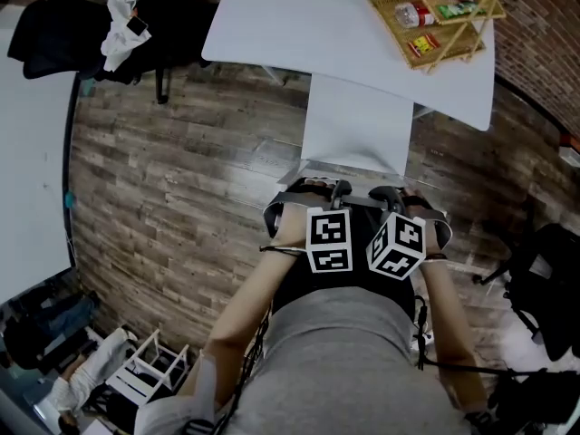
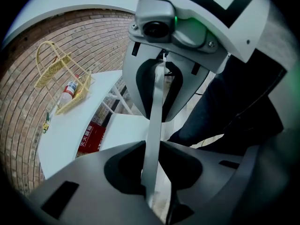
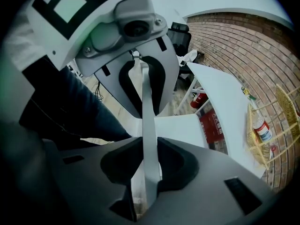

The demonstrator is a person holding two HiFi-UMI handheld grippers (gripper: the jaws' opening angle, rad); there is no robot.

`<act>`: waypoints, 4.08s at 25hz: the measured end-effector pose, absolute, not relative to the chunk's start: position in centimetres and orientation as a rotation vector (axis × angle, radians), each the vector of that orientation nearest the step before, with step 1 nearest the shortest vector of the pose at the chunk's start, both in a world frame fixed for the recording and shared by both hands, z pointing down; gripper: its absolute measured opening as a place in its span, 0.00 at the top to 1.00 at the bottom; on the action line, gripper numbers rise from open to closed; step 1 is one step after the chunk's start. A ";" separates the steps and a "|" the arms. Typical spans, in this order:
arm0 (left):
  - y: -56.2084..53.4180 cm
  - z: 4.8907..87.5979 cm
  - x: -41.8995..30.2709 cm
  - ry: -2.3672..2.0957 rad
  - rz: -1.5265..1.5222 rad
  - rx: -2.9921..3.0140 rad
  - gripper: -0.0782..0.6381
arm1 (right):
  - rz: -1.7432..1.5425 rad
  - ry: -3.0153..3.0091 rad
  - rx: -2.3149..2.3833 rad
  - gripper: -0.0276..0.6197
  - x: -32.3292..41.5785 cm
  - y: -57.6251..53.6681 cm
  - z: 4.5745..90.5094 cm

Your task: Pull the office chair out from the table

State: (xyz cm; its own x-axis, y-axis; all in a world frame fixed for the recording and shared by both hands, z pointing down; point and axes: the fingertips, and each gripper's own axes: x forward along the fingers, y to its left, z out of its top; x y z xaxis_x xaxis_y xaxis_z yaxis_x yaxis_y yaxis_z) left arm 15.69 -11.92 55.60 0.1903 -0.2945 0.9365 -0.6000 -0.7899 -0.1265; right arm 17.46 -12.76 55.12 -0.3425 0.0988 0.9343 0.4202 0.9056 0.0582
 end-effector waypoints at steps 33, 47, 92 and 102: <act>2.6 54.9 21.1 -0.809 1.606 2.235 0.75 | -0.291 -1.943 -0.278 0.82 22.9 1.9 54.3; 2.7 54.4 21.4 -0.848 1.486 2.301 0.73 | -0.284 -2.015 -0.282 0.79 22.6 2.6 54.3; -7.2 31.8 14.7 -2.003 0.165 2.227 0.86 | 0.235 -2.857 0.922 0.93 19.9 -10.0 32.6; -7.3 31.9 14.6 -1.984 0.142 2.207 0.86 | 0.211 -2.838 0.916 0.93 19.5 -10.0 32.8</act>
State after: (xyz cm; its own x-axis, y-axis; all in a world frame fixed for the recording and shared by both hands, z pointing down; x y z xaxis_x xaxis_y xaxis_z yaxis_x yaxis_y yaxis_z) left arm 14.62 -7.28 31.95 0.1100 -0.9768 0.1835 -0.9930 -0.1001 0.0625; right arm 19.53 -9.97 32.75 -0.8017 -0.5679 0.1866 -0.5892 0.8033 -0.0868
